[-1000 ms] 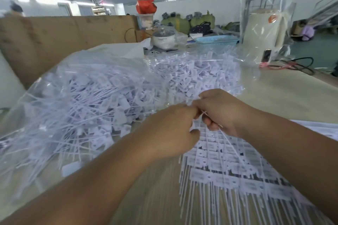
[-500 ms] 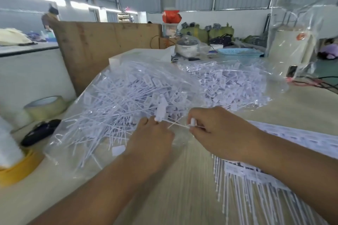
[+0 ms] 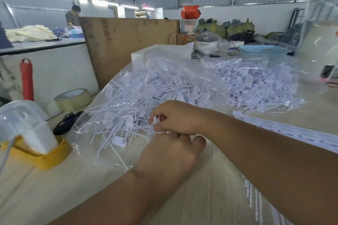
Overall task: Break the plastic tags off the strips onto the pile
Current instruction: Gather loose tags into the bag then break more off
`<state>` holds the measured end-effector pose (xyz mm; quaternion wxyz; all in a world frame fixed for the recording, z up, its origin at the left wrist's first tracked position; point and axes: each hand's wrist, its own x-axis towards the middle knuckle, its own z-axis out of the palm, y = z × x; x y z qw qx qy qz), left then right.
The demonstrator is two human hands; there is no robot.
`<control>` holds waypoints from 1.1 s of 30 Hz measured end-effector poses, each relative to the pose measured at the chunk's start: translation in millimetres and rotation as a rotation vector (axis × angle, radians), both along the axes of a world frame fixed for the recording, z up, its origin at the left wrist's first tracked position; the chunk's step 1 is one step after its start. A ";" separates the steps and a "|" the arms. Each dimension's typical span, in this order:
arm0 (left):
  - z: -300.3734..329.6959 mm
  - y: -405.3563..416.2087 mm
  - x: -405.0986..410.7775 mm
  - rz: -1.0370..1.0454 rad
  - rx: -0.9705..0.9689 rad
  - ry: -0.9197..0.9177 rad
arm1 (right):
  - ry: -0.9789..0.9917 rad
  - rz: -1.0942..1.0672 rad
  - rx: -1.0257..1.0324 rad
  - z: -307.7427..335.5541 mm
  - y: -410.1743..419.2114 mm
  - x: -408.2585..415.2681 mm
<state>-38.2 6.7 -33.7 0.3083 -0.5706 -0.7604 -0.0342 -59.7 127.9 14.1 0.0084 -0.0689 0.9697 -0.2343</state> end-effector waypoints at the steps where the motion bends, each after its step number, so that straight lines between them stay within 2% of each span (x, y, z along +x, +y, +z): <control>1: -1.4 0.1 0.3 -0.022 0.012 0.006 | 0.007 0.021 0.049 -2.2 -1.5 -4.0; 4: -3.3 -1.6 -0.9 -0.103 0.057 0.010 | -0.039 0.034 0.303 -13.6 0.2 -16.0; 8: -2.6 -4.7 -2.5 -0.176 0.032 -0.032 | 0.097 0.014 0.502 -26.0 7.0 -14.6; 11: -2.3 -5.7 -2.6 -0.197 0.007 -0.097 | 0.166 0.047 0.524 -25.5 10.8 -3.8; 15: -3.4 -5.7 -4.7 -0.179 -0.006 -0.169 | 0.266 0.068 0.381 -16.4 24.5 23.2; 19: -7.6 -5.7 -8.8 -0.214 -0.023 -0.238 | 0.245 0.044 0.476 -20.0 38.7 53.9; 22: -10.3 -4.7 -12.2 -0.079 -0.049 -0.268 | 0.189 0.009 0.425 -25.5 49.4 77.1; 25: -10.9 -1.1 -15.7 0.093 -0.103 -0.309 | 0.288 -0.039 0.374 -26.7 65.8 105.7; 29: -0.7 7.7 -9.4 0.098 0.029 -0.385 | 0.310 -0.155 0.385 -22.7 98.1 148.3; 33: 15.5 35.8 17.1 0.051 0.203 -0.436 | 0.199 -0.362 0.362 -32.5 131.8 189.8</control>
